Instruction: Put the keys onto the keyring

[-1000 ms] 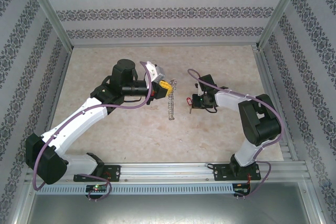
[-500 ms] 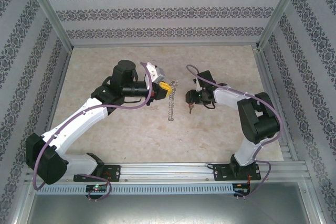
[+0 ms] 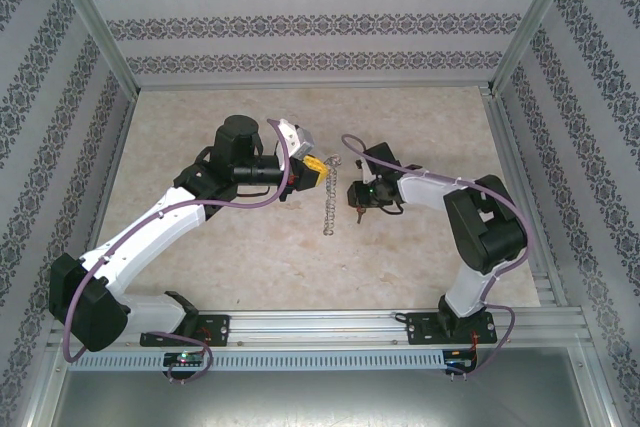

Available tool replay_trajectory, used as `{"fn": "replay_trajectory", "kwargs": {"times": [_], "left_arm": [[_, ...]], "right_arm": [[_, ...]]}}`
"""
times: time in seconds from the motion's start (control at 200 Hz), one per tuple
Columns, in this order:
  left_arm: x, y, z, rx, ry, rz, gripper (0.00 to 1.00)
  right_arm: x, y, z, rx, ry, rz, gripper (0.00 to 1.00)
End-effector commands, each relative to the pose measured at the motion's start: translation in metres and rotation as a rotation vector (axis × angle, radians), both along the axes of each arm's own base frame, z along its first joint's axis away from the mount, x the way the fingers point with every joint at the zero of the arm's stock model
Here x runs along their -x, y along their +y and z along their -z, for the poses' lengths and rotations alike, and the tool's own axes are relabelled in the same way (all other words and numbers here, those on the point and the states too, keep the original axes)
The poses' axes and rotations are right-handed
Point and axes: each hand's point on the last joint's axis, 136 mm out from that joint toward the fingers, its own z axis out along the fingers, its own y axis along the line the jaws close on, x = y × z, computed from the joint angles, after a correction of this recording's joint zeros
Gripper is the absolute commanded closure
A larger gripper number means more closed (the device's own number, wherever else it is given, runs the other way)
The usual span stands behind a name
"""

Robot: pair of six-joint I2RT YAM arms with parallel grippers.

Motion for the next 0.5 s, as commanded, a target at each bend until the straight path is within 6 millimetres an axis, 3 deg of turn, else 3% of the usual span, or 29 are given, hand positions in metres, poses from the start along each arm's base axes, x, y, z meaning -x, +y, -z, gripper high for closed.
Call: {"fn": "replay_trajectory", "kwargs": {"times": [0.0, 0.34, 0.375, 0.445, 0.495], "left_arm": [[0.006, -0.002, -0.02, 0.052, -0.058, 0.022, 1.0], [0.007, -0.001, -0.019, 0.051, -0.063, 0.018, 1.0], [0.006, -0.001, -0.019, 0.052, -0.063, 0.019, 1.0], [0.006, -0.001, -0.02, 0.054, -0.062, 0.021, 1.0], [0.006, -0.002, -0.019, 0.053, -0.061, 0.021, 1.0]], "right_arm": [[0.021, 0.002, 0.006, 0.009, 0.046, -0.009, 0.67], [0.04, -0.002, 0.004, 0.038, 0.04, -0.003, 0.75], [0.04, -0.003, 0.003, 0.043, 0.033, 0.004, 0.7], [0.038, -0.008, -0.002, 0.054, 0.008, 0.03, 0.49], [0.038, -0.01, -0.006, 0.06, -0.007, 0.048, 0.43]]}}
